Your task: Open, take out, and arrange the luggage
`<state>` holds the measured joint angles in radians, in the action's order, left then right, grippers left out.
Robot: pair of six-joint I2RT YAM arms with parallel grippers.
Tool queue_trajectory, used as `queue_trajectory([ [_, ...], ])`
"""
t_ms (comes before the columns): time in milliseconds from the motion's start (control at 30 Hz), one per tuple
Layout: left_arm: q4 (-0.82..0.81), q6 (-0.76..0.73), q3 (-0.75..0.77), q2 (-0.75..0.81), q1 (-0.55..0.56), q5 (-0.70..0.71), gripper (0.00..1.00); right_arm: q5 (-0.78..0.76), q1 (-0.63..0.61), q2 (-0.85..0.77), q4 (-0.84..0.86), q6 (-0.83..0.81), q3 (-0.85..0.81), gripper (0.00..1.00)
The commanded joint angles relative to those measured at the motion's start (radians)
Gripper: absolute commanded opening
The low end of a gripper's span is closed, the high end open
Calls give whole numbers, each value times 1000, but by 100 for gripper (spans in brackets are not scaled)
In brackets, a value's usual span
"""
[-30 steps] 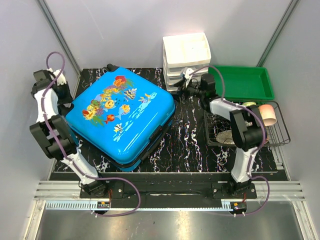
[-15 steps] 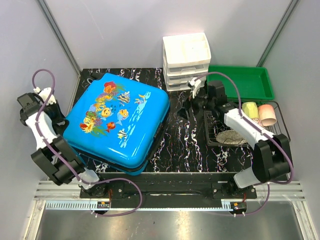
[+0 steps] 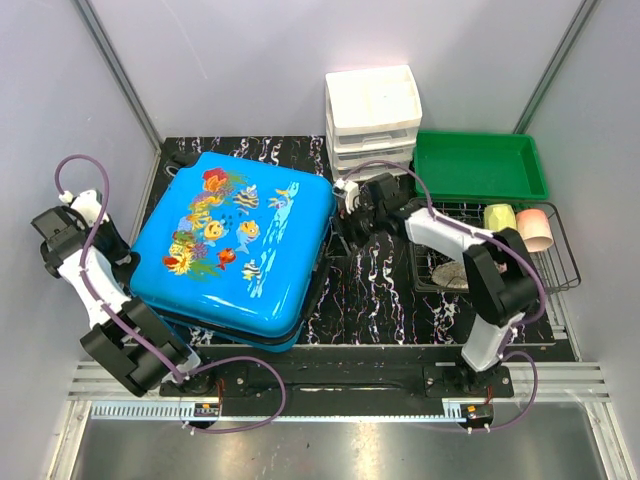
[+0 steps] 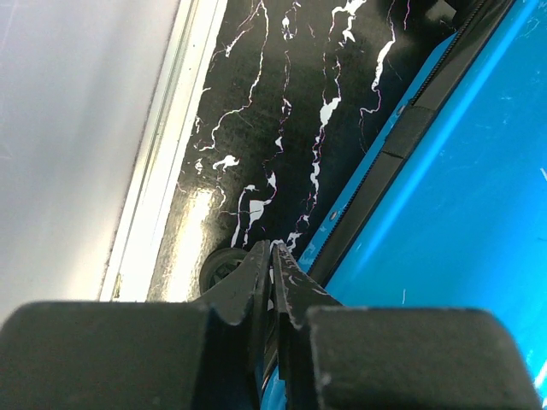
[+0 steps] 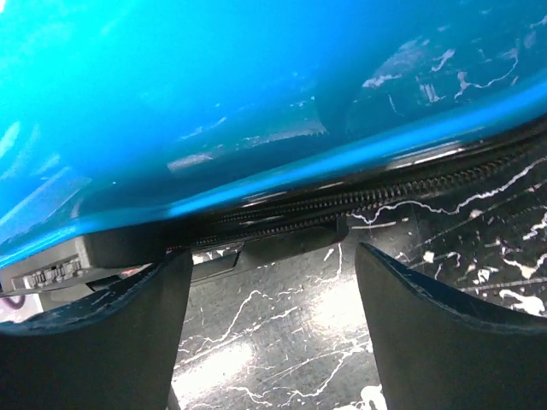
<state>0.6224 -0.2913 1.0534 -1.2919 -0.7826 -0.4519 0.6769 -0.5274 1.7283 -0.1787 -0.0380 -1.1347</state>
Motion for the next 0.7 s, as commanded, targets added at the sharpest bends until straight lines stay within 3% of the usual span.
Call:
queue_trajectory([
  [0, 221, -3, -76, 5, -1, -8, 9, 23, 0, 124, 76, 3, -204, 83],
  [400, 206, 78, 31, -60, 14, -103, 18, -82, 0, 356, 140, 1, -565, 86],
  [533, 209, 133, 82, -70, 23, -139, 18, -134, 4, 297, 128, -39, -570, 93],
  [667, 246, 165, 102, -35, 25, -183, 15, -128, 4, 156, 94, -74, -458, 96],
])
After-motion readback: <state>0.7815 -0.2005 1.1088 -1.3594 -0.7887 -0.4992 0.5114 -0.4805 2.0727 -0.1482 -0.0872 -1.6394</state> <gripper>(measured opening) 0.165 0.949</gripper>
